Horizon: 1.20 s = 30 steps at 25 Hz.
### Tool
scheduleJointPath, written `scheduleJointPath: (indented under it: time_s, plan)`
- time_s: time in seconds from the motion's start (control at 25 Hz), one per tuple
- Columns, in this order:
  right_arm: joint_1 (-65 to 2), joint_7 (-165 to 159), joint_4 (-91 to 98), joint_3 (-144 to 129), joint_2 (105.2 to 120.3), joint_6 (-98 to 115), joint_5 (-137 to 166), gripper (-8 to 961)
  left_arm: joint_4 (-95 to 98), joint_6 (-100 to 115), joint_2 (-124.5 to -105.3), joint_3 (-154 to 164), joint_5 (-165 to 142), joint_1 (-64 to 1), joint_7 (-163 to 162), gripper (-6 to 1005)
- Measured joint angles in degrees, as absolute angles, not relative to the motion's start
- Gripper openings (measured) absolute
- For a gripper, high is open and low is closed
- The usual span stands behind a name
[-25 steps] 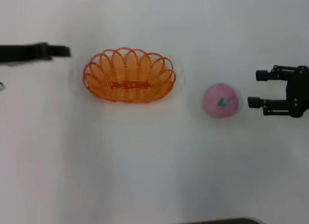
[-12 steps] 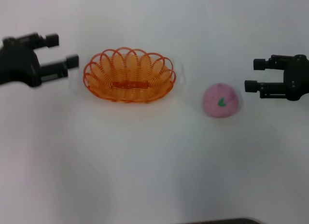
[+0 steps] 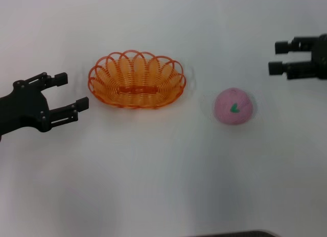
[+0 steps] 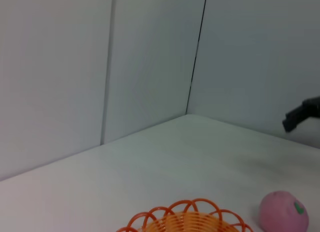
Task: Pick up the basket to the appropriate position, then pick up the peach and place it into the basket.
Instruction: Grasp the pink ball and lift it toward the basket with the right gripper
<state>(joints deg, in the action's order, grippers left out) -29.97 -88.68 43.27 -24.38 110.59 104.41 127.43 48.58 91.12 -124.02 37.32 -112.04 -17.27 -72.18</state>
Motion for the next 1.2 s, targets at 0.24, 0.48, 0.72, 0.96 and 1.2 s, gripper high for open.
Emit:
scheduleJointPath:
  time_s: [0.24, 0.48, 0.72, 0.96, 1.2]
  plan:
    - [-35.22, -100.96, 55.17, -29.01, 108.77, 109.54, 128.19, 798, 48.38, 91.76, -123.87, 35.67, -112.62, -17.20, -72.40, 807]
    - [-42.07, -111.07, 66.93, -39.98, 110.77, 113.47, 139.75, 797, 48.11, 92.22, -123.85, 35.38, -112.66, -17.14, -72.42, 805]
    - [-45.34, -111.68, 66.19, -47.44, 113.42, 111.68, 148.97, 787, 46.99, 92.71, -123.91, 34.94, -112.34, -17.11, -72.52, 803]
    - [-44.97, -111.58, 65.90, -52.50, 117.70, 106.02, 155.15, 772, 46.81, 95.12, -123.90, 33.51, -112.22, -17.27, -73.40, 801]
    - [-44.89, -112.38, 61.00, -57.66, 119.82, 98.79, 158.15, 756, 46.81, 96.45, -123.77, 32.42, -112.16, -17.44, -73.69, 800]
